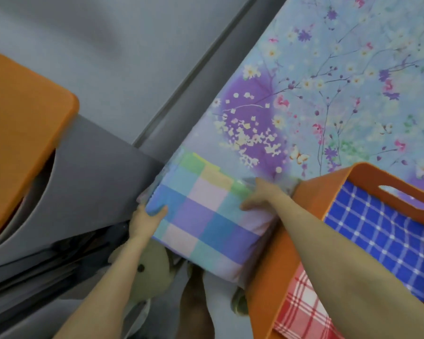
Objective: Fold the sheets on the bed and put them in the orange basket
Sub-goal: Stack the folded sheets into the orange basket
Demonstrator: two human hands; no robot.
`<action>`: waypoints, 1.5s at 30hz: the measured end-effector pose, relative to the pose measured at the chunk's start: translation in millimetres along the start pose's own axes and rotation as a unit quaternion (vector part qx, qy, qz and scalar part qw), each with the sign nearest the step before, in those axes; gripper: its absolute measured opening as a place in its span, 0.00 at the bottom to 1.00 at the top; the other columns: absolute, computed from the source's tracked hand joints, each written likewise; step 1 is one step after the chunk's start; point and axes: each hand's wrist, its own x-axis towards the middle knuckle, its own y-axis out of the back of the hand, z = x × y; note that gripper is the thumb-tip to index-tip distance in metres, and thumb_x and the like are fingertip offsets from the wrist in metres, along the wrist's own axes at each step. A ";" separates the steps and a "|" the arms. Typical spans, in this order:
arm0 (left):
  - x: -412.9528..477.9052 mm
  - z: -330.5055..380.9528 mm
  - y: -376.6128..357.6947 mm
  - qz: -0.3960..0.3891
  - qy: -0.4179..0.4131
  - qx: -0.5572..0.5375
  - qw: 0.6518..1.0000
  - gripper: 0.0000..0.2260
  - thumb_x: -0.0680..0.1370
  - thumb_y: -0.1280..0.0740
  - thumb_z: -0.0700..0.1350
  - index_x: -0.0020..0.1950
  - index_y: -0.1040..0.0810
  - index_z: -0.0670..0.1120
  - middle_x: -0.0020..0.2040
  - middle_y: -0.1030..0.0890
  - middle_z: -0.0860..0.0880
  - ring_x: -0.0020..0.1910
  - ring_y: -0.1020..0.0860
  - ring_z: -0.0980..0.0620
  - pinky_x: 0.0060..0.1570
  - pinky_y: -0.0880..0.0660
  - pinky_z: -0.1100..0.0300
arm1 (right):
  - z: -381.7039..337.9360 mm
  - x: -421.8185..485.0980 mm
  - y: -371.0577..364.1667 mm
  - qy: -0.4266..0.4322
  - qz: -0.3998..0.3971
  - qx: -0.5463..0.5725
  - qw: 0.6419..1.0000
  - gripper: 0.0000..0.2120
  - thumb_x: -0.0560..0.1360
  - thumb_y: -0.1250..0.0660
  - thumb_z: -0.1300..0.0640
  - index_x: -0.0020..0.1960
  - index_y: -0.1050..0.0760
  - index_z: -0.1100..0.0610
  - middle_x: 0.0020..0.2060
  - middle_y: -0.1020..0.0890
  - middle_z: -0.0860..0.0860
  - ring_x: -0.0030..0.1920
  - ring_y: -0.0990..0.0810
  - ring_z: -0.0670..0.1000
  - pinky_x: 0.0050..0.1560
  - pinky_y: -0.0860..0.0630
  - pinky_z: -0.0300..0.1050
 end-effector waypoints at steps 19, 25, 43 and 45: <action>14.7 -36.1 21.1 -0.111 0.085 -0.228 0.963 0.25 0.62 0.20 0.48 0.55 0.22 0.41 0.50 0.18 0.43 0.47 0.19 0.43 0.50 0.21 0.47 | -27.6 -76.7 -25.8 0.036 0.138 -0.052 0.988 0.23 0.63 0.25 0.44 0.45 0.34 0.53 0.46 0.21 0.53 0.50 0.21 0.56 0.41 0.34 0.43; -16.9 -8.9 58.9 -0.021 0.016 -0.283 0.959 0.21 0.63 0.21 0.45 0.51 0.22 0.40 0.50 0.18 0.41 0.46 0.20 0.44 0.50 0.22 0.49 | -68.9 -152.4 -0.8 0.123 0.301 -0.064 0.943 0.20 0.65 0.28 0.46 0.42 0.37 0.53 0.42 0.19 0.54 0.47 0.21 0.59 0.37 0.37 0.45; -269.6 247.9 58.9 -0.179 -0.306 -0.106 0.929 0.29 0.59 0.20 0.50 0.53 0.22 0.36 0.46 0.19 0.42 0.42 0.20 0.47 0.39 0.26 0.57 | 138.1 -416.3 103.8 -0.047 0.507 0.138 0.850 0.27 0.61 0.22 0.48 0.32 0.41 0.56 0.26 0.35 0.51 0.29 0.35 0.52 0.30 0.44 0.47; -292.6 271.5 37.9 -0.167 -0.347 -0.035 0.922 0.24 0.64 0.22 0.49 0.53 0.22 0.37 0.47 0.21 0.44 0.44 0.21 0.48 0.38 0.29 0.58 | 166.1 -422.8 85.5 -0.083 0.491 0.200 0.844 0.27 0.61 0.22 0.48 0.32 0.41 0.56 0.26 0.37 0.51 0.28 0.37 0.52 0.30 0.46 0.48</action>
